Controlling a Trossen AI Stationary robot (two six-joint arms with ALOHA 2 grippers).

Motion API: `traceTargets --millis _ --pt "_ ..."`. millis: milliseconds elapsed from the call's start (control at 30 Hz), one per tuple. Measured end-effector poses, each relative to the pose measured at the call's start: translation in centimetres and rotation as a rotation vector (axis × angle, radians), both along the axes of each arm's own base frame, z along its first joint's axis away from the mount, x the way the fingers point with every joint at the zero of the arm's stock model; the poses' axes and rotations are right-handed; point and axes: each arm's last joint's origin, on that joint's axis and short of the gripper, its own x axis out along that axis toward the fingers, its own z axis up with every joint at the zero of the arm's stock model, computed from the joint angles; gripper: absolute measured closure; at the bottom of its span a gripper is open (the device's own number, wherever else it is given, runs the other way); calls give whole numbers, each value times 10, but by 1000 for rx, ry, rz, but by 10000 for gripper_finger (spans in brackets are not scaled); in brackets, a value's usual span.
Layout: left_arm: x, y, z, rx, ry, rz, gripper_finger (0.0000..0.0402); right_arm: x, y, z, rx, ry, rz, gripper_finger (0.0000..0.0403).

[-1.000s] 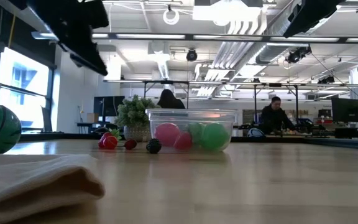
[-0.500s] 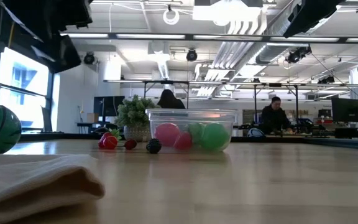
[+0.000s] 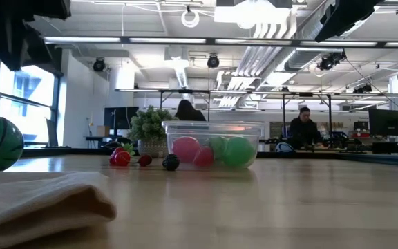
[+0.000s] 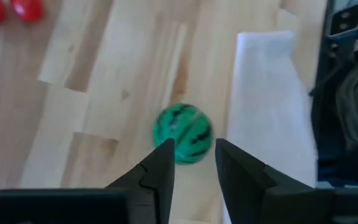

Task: Pick and placing Produce into tupperware
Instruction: Put the watermelon into the transparent bin

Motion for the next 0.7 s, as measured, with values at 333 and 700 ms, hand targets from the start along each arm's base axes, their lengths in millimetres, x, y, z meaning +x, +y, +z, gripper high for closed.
traceTargets --millis 333,700 --pt "30 -36 7 94 46 -57 308 0 0 0 0 0 0 368" --pt "59 -53 21 228 374 -117 308 0 0 0 0 0 0 368"
